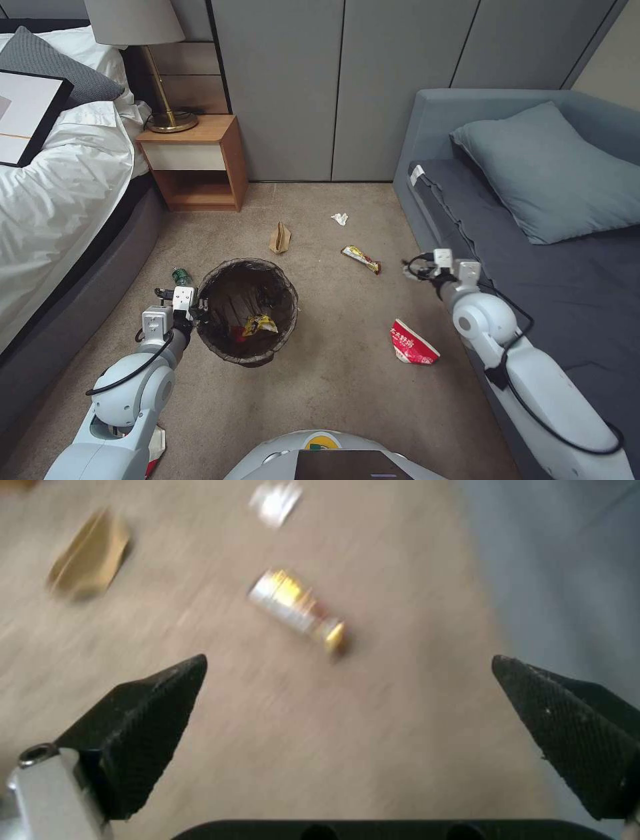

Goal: Pick up the trash bin, then pick up the garbage from the floor and place it into the trash bin.

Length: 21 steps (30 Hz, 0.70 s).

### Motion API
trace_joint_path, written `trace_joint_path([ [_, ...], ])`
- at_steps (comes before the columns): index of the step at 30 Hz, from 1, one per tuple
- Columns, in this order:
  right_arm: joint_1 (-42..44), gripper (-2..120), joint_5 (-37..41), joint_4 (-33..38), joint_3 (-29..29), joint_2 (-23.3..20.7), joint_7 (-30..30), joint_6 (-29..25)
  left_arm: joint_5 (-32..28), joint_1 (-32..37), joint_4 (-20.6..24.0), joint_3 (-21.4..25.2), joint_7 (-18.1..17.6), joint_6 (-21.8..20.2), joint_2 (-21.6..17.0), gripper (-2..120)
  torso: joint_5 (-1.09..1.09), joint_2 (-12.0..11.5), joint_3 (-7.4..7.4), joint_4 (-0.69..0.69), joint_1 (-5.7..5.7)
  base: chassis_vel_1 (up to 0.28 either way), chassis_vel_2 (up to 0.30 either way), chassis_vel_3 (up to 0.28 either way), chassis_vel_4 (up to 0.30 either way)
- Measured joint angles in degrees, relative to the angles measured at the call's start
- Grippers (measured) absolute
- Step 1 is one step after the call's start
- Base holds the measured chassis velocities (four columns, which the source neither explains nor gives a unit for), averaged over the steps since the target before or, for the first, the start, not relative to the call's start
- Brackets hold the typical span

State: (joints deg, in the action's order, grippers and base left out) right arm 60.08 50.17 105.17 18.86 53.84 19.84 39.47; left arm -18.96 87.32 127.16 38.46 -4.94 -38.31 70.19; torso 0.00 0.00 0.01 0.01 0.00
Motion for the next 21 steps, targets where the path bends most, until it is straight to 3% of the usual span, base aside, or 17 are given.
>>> trace_joint_path([
  [2, -2.55, 100, 3.02, -3.9, -3.16, 0.1, -1.34, 2.73, 0.14, -0.06, -0.1, -0.12, 0.0, 0.01, 0.17, 0, 0.01, 0.0, 0.0, 0.0, 0.0, 0.0, 0.0, 0.0, 0.0],
  [9, -5.98, 100, 2.72, -12.96, -7.8, 2.21, -3.94, 3.43, 0.24, -0.11, -0.1, -0.35, -0.1, -0.13, -0.07, 0, 0.0, 0.0, 0.0, -0.01, 0.0, 0.0, 0.0, 0.0, 0.0],
  [12, -6.36, 100, -1.63, -18.85, -8.98, 4.42, -4.93, 3.32, 0.21, -0.1, 0.0, -0.36, -0.23, -0.34, -0.24, 0, 0.0, 0.0, 0.0, -0.01, 0.0, 0.0, 0.0, 0.0, 0.0],
  [21, -3.99, 100, -9.46, -24.18, -8.98, 7.46, -5.88, 3.0, 0.19, -0.1, -0.1, -0.41, -0.22, -0.42, -0.49, 0, 0.01, 0.0, -0.01, -0.01, 0.0, 0.0, 0.0, 0.0, 0.0],
])
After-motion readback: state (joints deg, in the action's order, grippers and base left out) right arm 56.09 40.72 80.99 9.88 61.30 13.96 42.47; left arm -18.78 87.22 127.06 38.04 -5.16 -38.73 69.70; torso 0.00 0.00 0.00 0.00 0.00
